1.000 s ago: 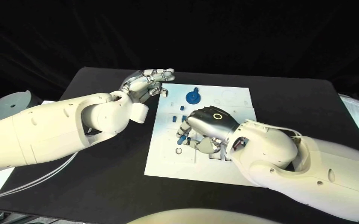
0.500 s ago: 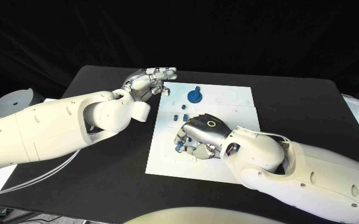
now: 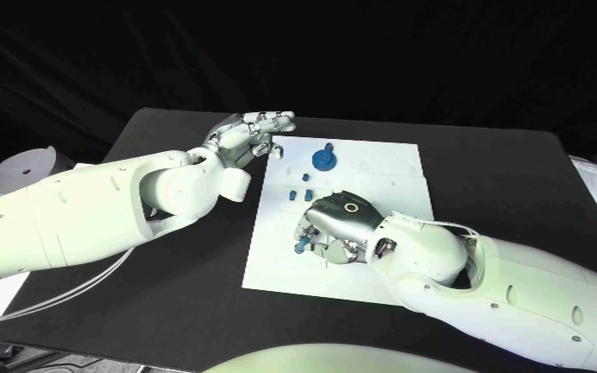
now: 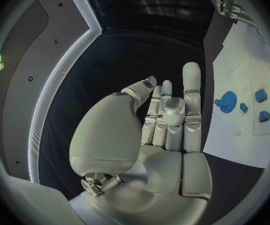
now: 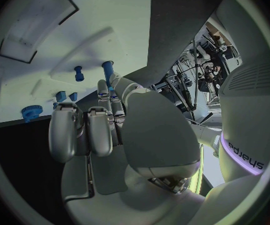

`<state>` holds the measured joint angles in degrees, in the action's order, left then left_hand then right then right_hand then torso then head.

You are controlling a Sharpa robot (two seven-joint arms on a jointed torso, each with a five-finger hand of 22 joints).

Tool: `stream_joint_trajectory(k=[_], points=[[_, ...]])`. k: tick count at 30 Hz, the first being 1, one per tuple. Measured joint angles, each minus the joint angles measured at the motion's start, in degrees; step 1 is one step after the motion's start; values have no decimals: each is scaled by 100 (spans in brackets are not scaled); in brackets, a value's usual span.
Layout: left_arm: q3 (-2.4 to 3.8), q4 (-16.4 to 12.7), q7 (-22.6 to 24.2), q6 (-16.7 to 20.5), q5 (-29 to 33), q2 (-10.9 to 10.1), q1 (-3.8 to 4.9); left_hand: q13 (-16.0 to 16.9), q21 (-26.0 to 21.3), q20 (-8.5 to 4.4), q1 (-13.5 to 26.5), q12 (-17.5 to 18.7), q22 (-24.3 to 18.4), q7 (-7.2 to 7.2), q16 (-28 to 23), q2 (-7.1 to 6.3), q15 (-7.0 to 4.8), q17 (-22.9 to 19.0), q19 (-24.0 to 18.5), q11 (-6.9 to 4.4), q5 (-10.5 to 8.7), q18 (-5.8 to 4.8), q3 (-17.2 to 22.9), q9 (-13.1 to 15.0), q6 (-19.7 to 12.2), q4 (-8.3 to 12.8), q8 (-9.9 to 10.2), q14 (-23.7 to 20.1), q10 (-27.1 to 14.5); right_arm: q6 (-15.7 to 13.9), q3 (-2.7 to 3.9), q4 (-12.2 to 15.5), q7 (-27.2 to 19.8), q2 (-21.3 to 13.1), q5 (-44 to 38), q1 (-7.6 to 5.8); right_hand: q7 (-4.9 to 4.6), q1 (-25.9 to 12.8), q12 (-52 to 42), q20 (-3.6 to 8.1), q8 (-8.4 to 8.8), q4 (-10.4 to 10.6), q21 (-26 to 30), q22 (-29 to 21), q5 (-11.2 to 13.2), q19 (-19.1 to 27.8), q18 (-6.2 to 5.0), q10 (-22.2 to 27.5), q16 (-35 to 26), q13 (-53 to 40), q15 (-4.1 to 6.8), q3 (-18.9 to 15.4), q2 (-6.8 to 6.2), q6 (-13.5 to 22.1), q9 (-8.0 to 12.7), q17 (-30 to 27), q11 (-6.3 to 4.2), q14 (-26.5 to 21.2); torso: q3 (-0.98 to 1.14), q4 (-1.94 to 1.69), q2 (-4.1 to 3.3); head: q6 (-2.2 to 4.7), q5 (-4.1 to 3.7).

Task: Assemble the parts on the task board

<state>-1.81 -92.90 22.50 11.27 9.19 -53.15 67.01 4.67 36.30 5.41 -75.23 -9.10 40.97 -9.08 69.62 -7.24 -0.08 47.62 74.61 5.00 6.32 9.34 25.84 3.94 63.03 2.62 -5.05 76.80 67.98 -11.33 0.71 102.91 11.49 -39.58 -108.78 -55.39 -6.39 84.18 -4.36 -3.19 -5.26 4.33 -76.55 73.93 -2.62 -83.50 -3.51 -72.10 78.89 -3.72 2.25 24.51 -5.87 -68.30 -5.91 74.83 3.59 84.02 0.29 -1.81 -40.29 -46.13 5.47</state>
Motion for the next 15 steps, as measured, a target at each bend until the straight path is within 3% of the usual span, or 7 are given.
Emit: stream_joint_trajectory(k=[15], points=[[0,5,-7,-6,0,-2,0,0,-25,0,0,0,-9,-21,0,0,0,-16,0,0,0,0,0,0,-21,0,0,0,0,134,-10,-74,38,90,-69,2,-6,62,23,0,25,-6,0,-6,-5,0,0,-20,0,-2,0,-8,14,11,2,-1,20,1,-3,3,4,-41,2]])
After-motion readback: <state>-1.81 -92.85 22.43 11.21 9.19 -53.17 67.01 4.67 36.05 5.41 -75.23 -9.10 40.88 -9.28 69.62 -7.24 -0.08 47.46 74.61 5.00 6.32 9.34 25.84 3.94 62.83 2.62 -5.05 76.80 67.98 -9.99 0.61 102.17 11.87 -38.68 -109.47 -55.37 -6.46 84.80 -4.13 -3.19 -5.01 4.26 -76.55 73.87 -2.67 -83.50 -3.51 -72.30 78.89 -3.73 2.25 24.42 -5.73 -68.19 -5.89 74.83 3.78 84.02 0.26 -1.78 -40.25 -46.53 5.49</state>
